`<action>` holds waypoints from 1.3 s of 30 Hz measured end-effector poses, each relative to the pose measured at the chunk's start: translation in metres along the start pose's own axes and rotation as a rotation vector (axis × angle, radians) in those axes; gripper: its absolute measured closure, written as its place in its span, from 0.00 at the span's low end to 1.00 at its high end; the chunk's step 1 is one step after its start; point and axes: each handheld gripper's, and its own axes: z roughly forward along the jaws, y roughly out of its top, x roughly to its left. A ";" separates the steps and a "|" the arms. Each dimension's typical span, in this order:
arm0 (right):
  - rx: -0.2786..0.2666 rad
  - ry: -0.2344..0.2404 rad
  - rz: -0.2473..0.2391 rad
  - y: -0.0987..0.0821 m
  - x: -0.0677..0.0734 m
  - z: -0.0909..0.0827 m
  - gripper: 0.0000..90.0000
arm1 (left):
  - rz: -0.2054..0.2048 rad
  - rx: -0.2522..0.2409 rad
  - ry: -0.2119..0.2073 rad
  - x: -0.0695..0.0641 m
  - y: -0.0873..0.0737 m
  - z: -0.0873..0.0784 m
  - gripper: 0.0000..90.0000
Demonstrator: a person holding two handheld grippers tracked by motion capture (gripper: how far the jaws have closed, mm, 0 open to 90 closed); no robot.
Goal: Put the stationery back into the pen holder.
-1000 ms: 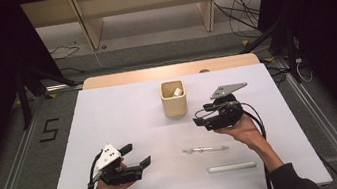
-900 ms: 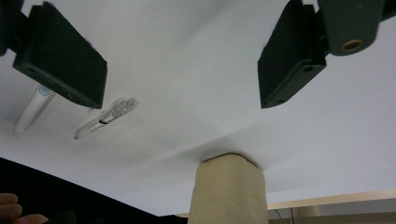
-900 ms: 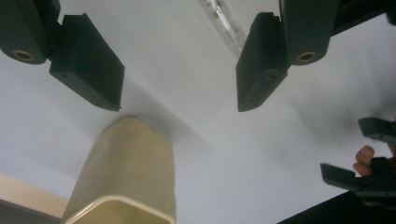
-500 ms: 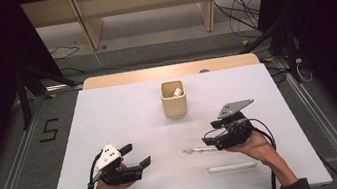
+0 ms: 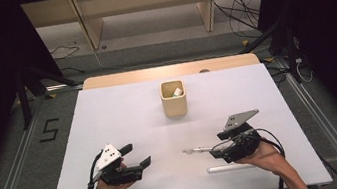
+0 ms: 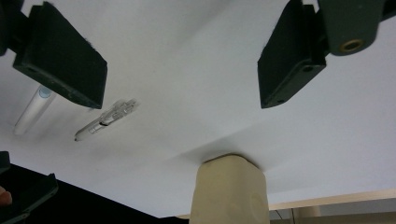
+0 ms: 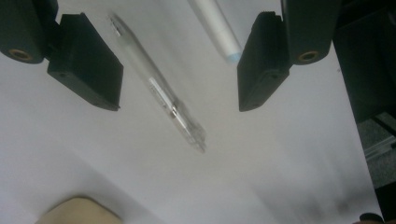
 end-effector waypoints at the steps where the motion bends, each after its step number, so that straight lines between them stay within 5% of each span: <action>1: 0.008 -0.001 -0.004 -0.001 0.001 0.000 0.35 | 0.000 0.000 0.000 0.000 0.000 0.000 0.17; 26: 0.194 0.007 -0.073 -0.027 0.016 0.000 0.39 | 0.004 0.000 -0.002 -0.001 0.000 0.000 0.17; 39: 0.308 -0.047 -0.124 -0.038 0.019 0.010 0.49 | 0.005 0.000 -0.002 -0.001 0.000 0.000 0.17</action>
